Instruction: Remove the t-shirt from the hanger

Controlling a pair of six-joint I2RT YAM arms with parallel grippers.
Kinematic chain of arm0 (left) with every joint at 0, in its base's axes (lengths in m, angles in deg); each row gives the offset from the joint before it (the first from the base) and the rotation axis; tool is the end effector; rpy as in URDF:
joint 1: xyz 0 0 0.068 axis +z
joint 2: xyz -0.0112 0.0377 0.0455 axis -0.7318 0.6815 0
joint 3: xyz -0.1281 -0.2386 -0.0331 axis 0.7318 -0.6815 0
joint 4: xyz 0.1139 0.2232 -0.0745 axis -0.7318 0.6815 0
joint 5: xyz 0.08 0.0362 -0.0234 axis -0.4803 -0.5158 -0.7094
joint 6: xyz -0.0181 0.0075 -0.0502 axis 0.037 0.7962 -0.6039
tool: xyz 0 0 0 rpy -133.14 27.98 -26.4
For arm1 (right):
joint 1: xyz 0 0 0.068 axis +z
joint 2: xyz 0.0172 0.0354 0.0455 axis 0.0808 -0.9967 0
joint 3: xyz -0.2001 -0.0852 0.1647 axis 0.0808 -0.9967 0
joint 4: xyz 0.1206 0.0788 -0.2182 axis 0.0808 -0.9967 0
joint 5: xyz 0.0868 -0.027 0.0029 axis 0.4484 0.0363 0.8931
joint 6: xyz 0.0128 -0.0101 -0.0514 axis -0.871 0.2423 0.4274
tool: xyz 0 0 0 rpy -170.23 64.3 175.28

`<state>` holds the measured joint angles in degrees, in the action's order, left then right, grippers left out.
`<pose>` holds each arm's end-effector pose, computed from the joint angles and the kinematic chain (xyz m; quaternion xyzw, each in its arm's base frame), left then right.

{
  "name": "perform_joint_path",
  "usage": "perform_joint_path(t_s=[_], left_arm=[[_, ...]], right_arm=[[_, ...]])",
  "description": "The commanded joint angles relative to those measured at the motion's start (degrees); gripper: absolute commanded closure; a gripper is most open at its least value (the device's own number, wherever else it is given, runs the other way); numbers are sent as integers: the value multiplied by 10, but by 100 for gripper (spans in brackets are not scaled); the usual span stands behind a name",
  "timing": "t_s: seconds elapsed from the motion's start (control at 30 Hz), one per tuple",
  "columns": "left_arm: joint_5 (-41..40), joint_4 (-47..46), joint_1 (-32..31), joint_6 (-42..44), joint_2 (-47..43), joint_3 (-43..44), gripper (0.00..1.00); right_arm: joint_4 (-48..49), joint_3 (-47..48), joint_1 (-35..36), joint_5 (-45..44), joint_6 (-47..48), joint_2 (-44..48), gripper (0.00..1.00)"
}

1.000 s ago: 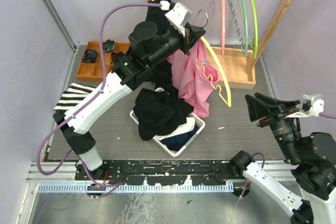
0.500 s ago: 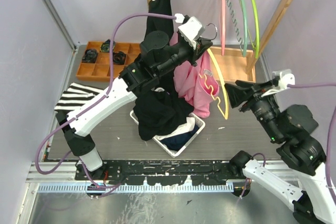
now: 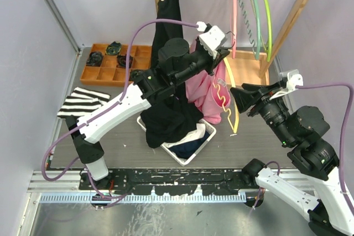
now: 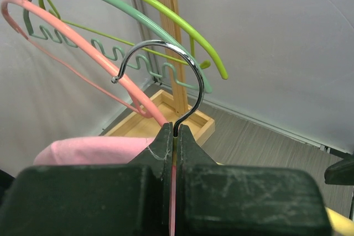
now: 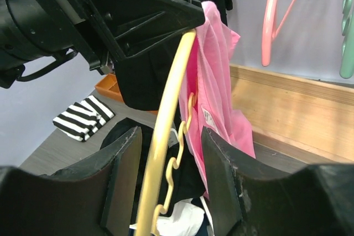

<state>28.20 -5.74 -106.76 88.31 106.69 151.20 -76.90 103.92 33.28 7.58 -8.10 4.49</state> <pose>0.2014 -0.3416 0.5001 0.3559 0.5710 -0.3121 0.6708 0.0648 0.0422 0.4596 -0.0829 0.6724 0.2547 0.6900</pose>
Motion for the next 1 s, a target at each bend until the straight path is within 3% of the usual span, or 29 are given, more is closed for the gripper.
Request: perform_joint_path(t_s=[0.0, 0.5, 0.97], left_arm=[[-24, -19, -6, 12, 11, 39, 100], [-43, -9, -26, 22, 15, 66, 100], [-60, -11, -43, 34, 1, 51, 100]], right_arm=[[30, 7, 0, 12, 2, -9, 47], [11, -6, 1, -42, 5, -27, 49], [5, -6, 0, -79, 11, -28, 91]])
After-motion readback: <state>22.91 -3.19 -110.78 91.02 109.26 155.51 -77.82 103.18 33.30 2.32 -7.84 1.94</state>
